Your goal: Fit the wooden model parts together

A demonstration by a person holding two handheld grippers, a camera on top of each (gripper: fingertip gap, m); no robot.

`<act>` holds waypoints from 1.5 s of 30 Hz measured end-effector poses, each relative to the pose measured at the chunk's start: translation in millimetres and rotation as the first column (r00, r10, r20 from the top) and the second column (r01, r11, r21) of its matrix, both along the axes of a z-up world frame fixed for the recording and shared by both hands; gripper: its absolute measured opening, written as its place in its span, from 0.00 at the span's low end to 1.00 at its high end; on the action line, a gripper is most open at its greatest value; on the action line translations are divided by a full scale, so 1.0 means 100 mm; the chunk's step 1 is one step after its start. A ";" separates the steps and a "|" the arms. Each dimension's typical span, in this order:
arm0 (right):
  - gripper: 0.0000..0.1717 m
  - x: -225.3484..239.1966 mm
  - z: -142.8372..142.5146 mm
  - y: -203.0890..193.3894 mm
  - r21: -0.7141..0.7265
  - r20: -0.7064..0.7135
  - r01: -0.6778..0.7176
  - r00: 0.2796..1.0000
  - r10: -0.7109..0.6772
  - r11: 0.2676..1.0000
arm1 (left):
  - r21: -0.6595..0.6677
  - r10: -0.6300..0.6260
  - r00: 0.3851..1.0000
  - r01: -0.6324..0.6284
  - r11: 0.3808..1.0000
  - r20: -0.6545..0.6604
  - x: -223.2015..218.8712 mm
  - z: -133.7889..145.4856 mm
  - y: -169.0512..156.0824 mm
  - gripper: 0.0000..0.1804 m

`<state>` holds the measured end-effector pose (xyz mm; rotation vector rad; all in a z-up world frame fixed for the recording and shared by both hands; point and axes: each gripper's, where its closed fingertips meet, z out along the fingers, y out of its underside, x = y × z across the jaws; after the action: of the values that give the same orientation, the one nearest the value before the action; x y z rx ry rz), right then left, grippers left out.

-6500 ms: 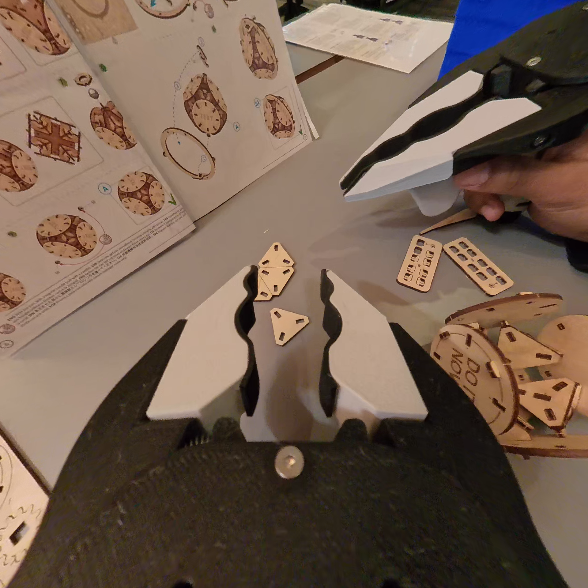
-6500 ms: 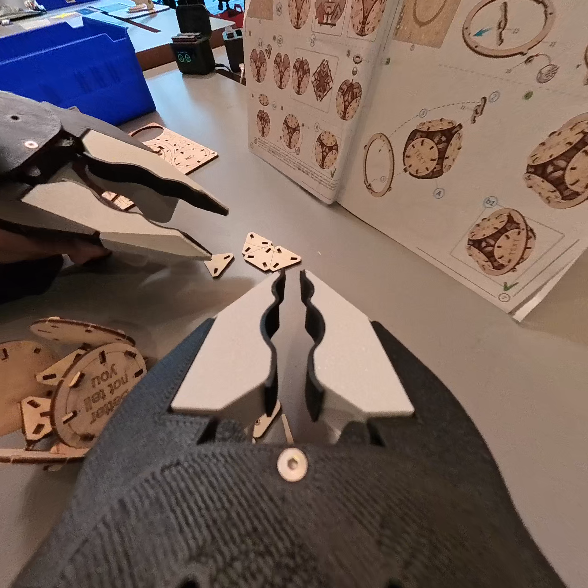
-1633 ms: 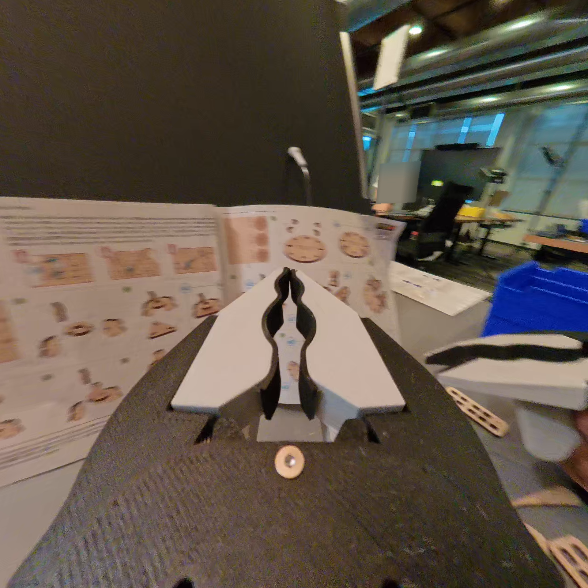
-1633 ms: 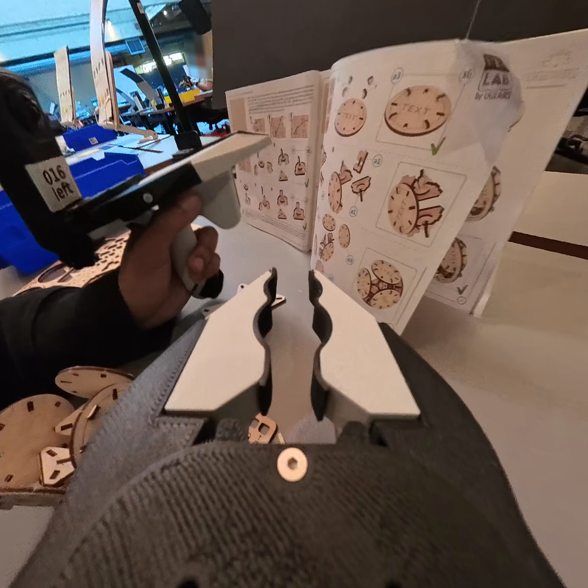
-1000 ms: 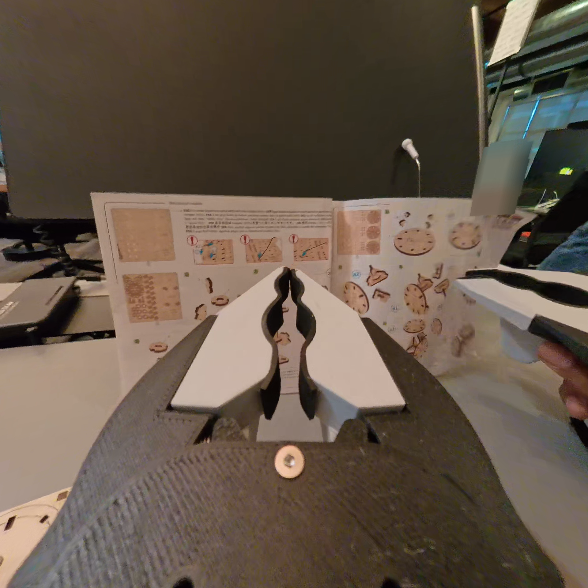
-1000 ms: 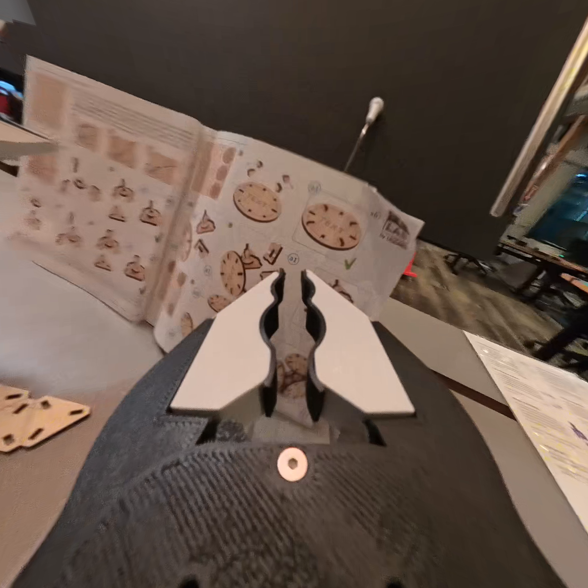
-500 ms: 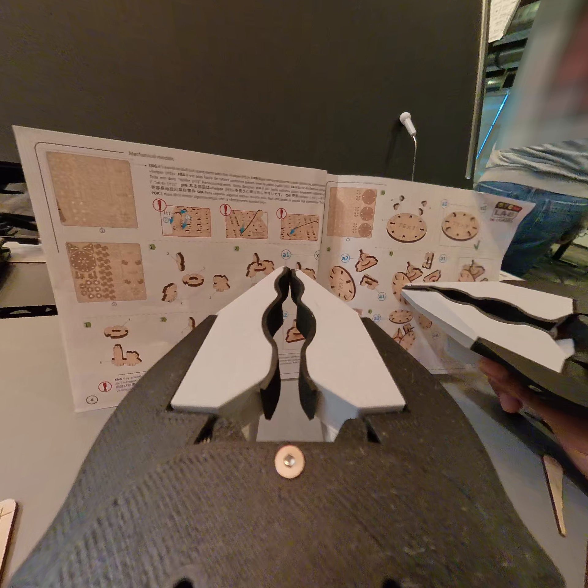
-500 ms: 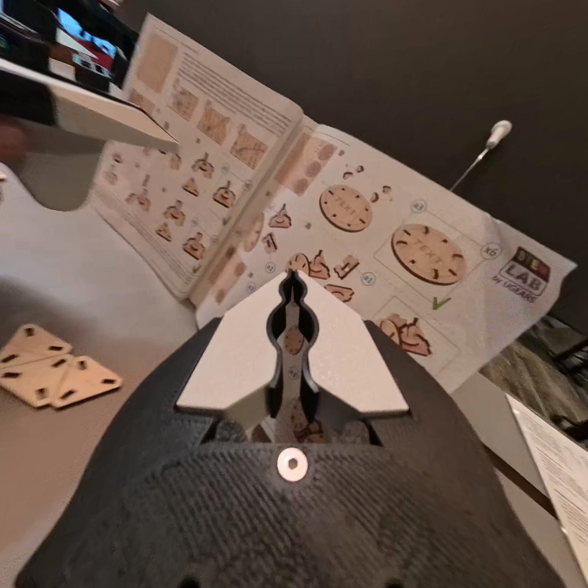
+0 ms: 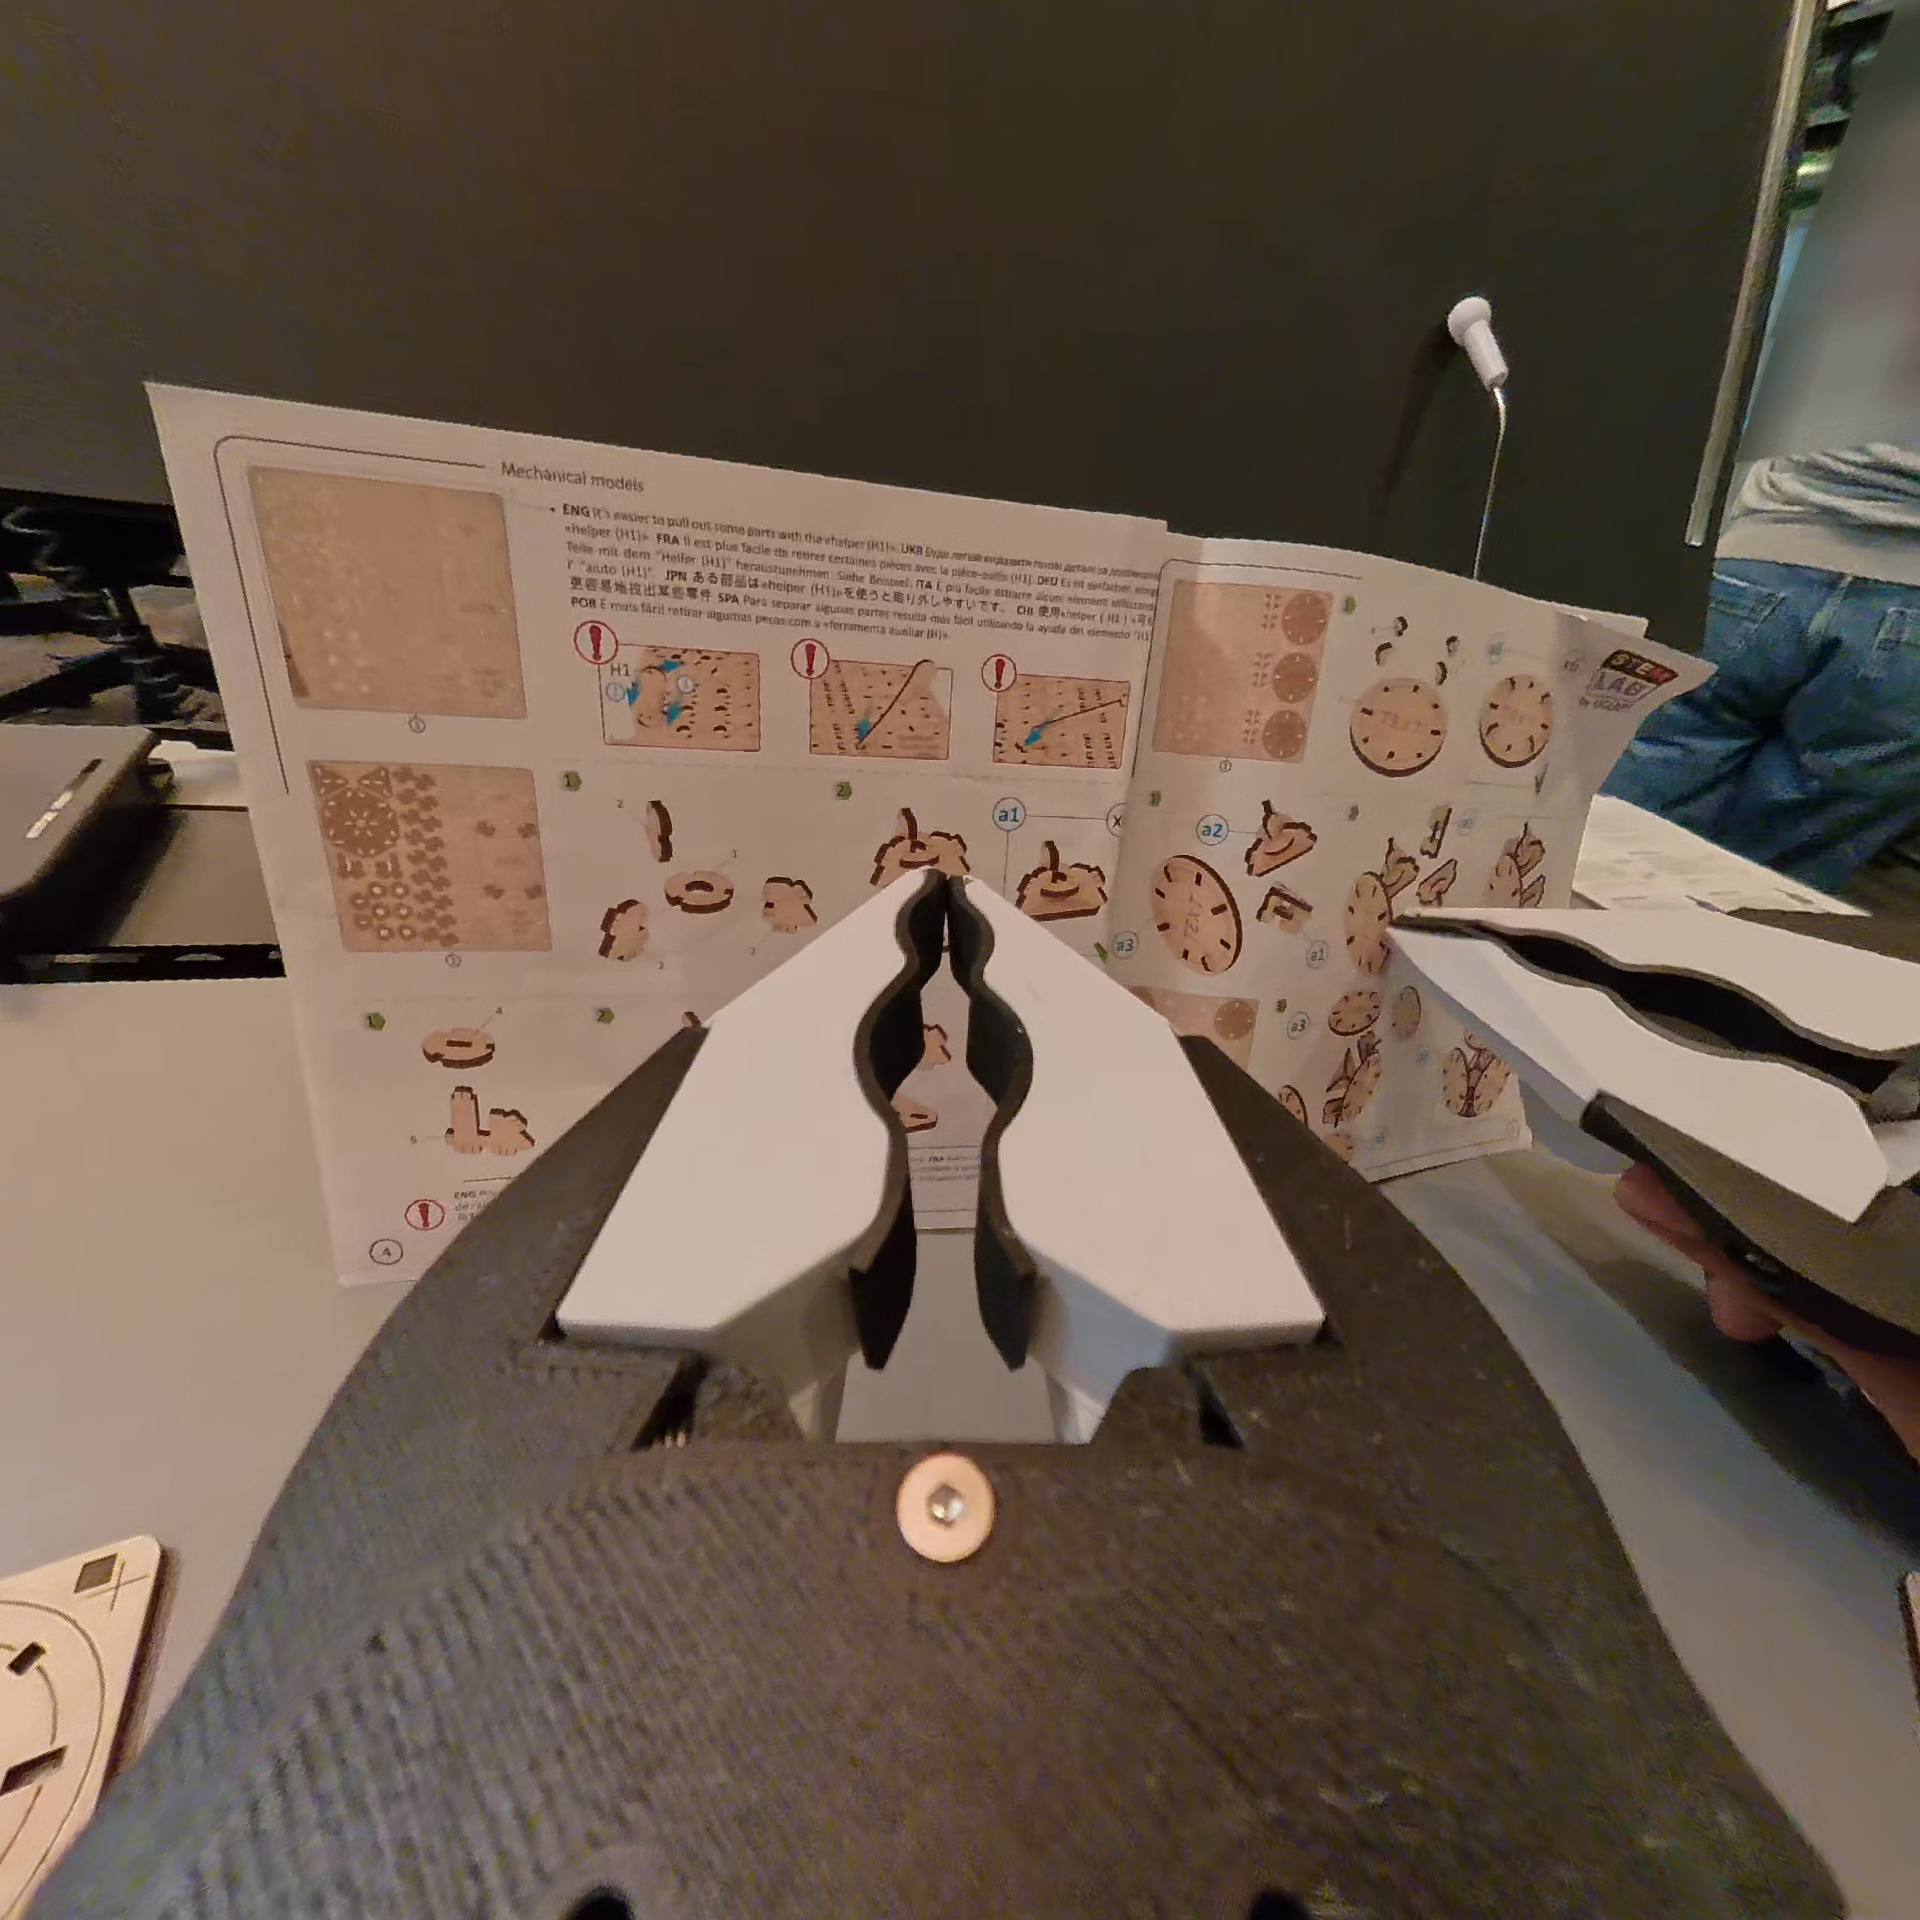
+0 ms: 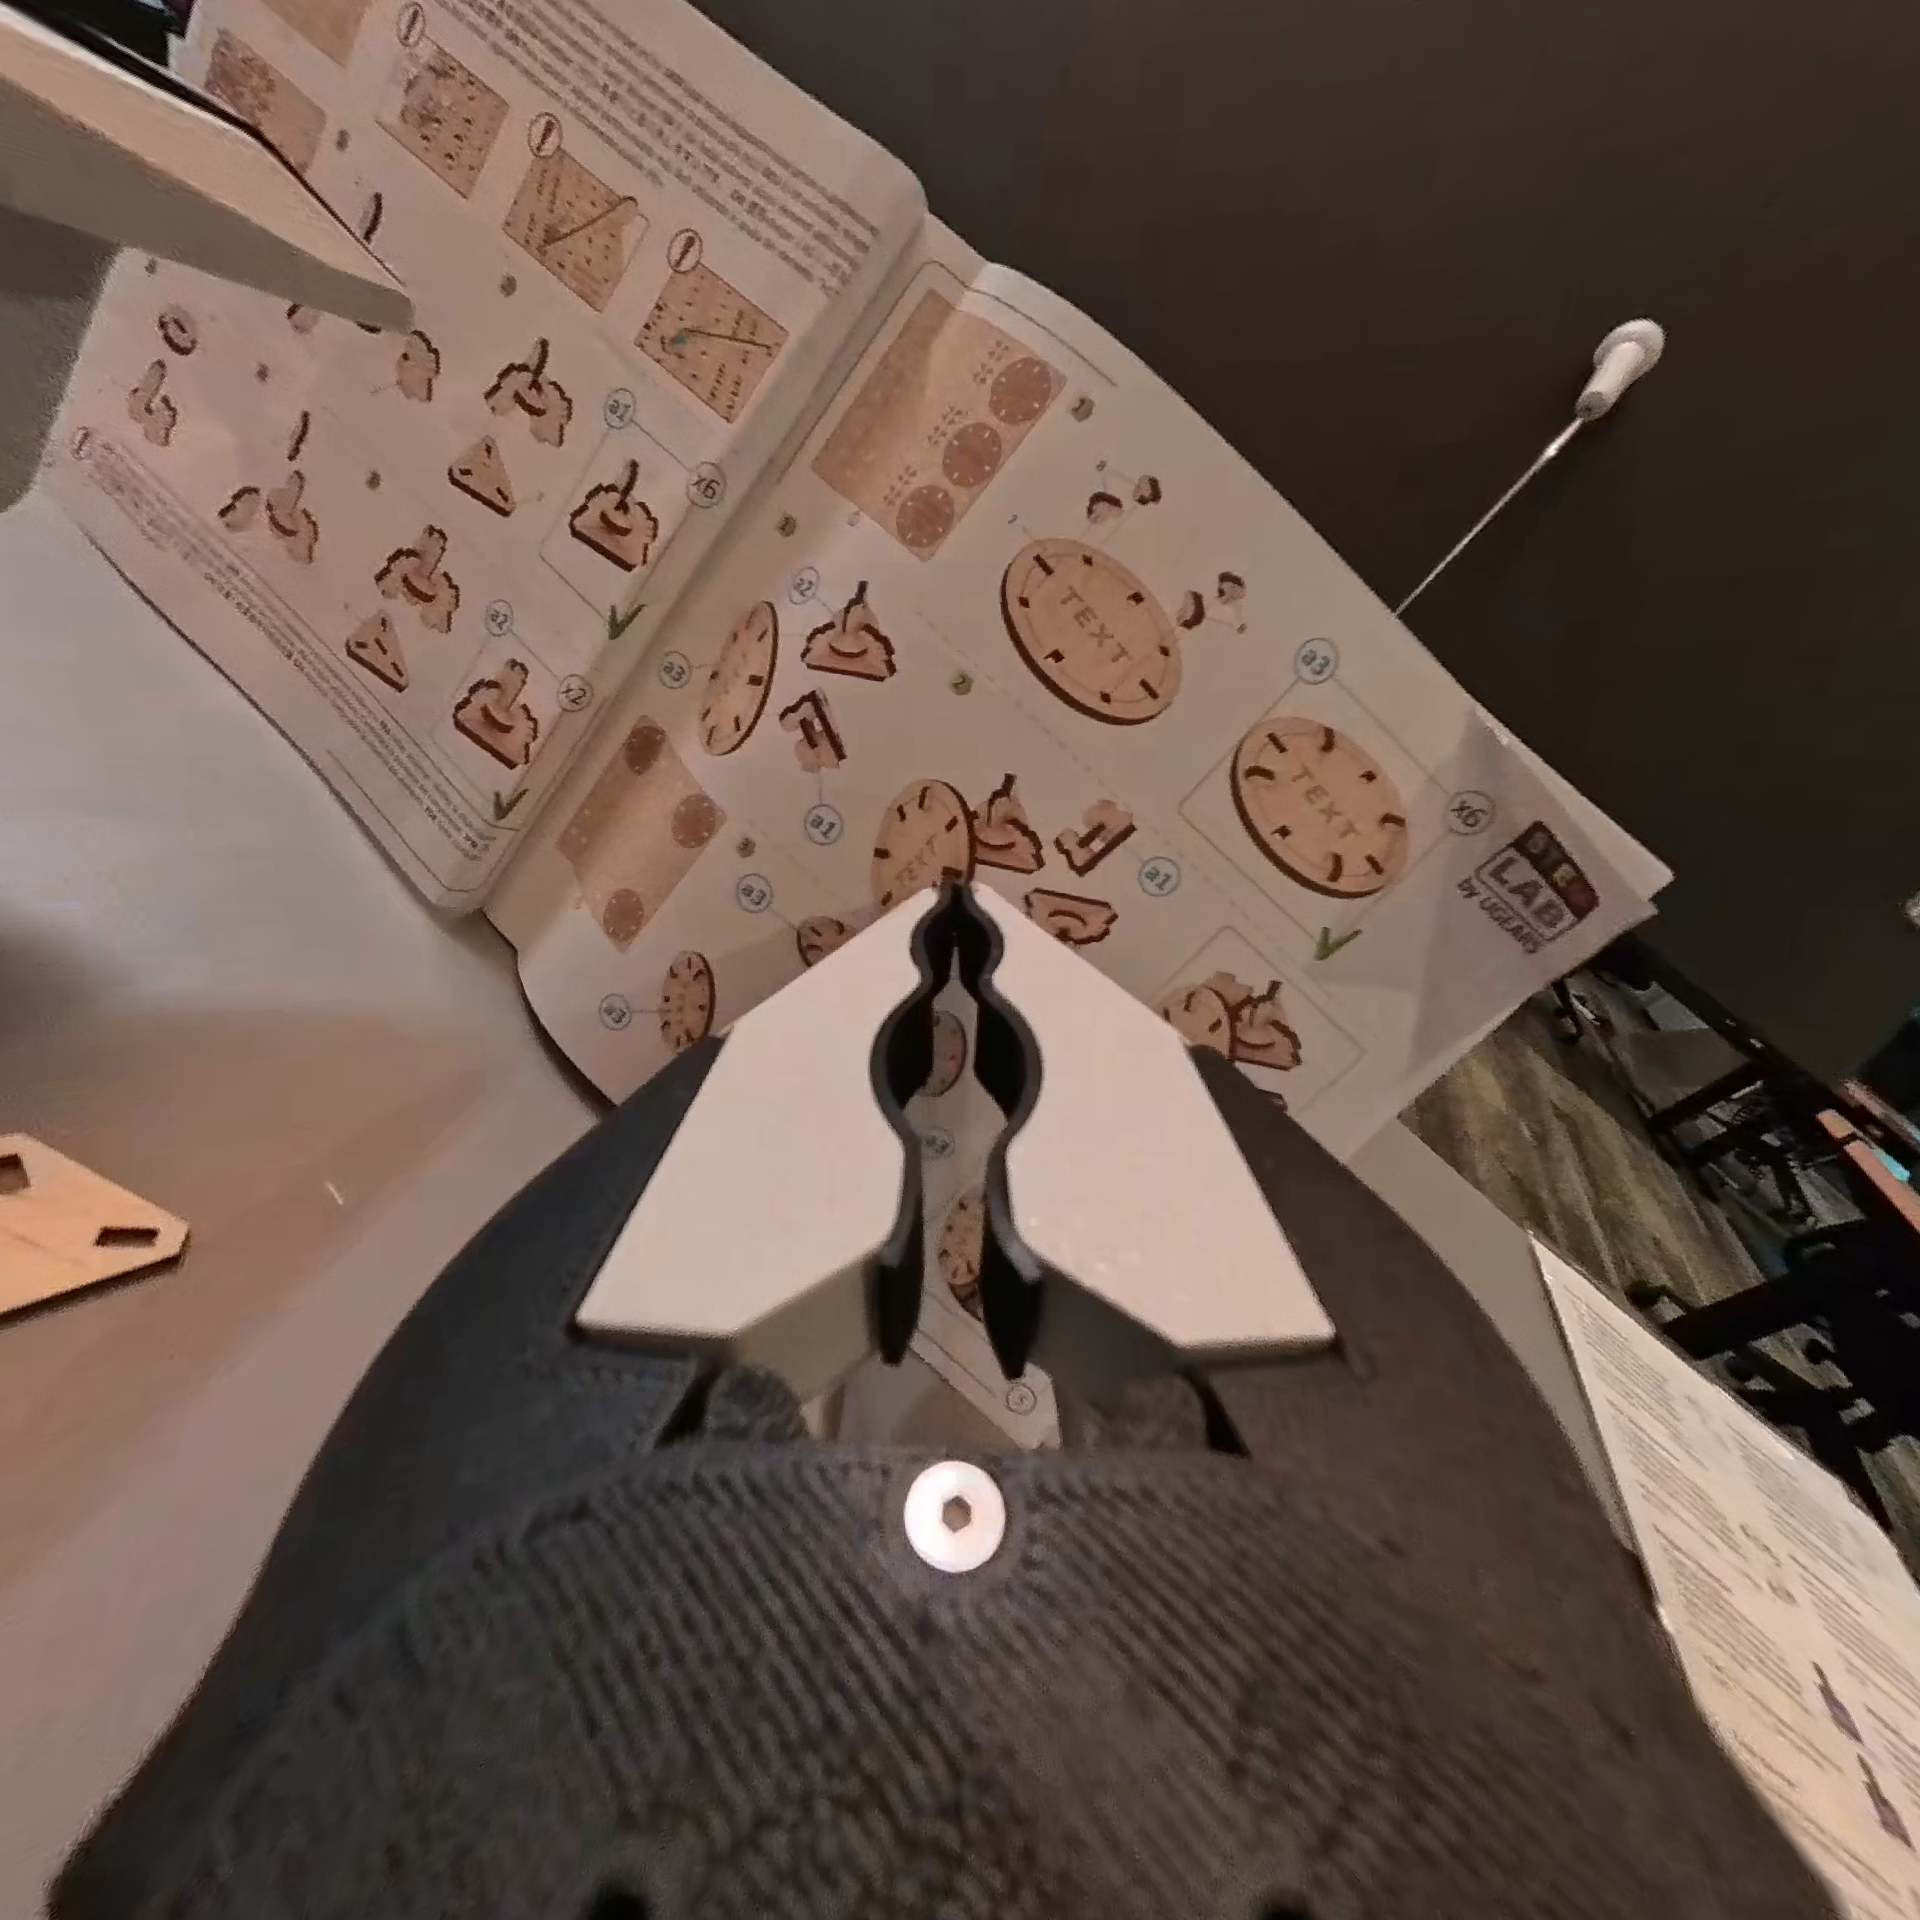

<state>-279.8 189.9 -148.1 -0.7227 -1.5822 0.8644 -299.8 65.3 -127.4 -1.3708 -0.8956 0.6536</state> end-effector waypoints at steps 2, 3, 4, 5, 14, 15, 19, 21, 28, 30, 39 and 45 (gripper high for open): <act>0.00 0.01 0.01 -0.01 -0.004 -0.004 -0.009 1.000 0.009 1.000 | 0.017 -0.004 1.000 0.004 1.000 0.013 -0.01 -0.01 -0.01 0.00; 0.00 0.01 0.02 0.00 -0.013 -0.011 -0.013 1.000 0.013 1.000 | 0.028 -0.006 1.000 0.005 1.000 0.019 -0.02 -0.01 -0.02 0.00; 0.00 0.02 0.04 0.00 -0.026 -0.018 -0.016 1.000 0.016 1.000 | 0.037 -0.007 1.000 0.006 0.999 0.024 -0.02 -0.01 -0.03 0.00; 0.00 0.03 0.06 0.01 -0.042 -0.026 -0.021 0.999 0.020 0.999 | 0.046 -0.007 1.000 0.006 0.999 0.029 -0.03 -0.01 -0.04 0.00; 0.00 0.11 0.29 0.20 -0.242 -0.111 -0.038 0.994 0.011 0.970 | 0.055 -0.018 0.999 0.016 0.998 0.037 -0.03 -0.02 -0.04 0.00; 0.00 0.12 0.31 0.24 -0.266 -0.122 -0.037 0.992 0.004 0.963 | 0.056 -0.019 0.999 0.017 0.998 0.037 -0.03 -0.02 -0.04 0.00; 0.00 0.27 0.62 0.56 -0.425 -0.276 -0.009 0.954 -0.120 0.905 | 0.063 -0.019 0.999 0.017 0.998 0.038 -0.03 -0.02 -0.04 0.00; 0.00 0.39 0.75 0.82 -0.528 -0.336 0.000 0.919 -0.208 0.849 | 0.066 -0.020 0.999 0.018 0.998 0.039 -0.03 -0.01 -0.05 0.00; 0.31 0.46 0.76 0.98 -0.765 -0.315 -0.212 0.947 -0.067 0.608 | 0.071 -0.029 0.999 0.026 0.997 0.038 -0.02 -0.01 -0.03 0.00; 0.30 0.47 0.76 0.97 -0.774 -0.321 -0.230 0.946 -0.052 0.590 | 0.074 -0.029 0.999 0.026 0.997 0.040 -0.02 -0.01 -0.03 0.00; 0.25 0.40 0.70 0.84 -0.754 -0.291 -0.236 0.957 0.010 0.613 | 0.081 -0.036 0.998 0.032 0.996 0.045 -0.03 -0.01 -0.03 0.00; 0.24 0.38 0.65 0.98 -0.793 -0.270 -0.198 0.962 -0.041 0.576 | 0.082 -0.036 0.998 0.032 0.996 0.043 -0.02 -0.01 -0.03 0.00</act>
<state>-242.1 287.5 -83.1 -1.1253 -0.9054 1.7402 -302.3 62.6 -128.7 -1.3297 -0.9228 0.5564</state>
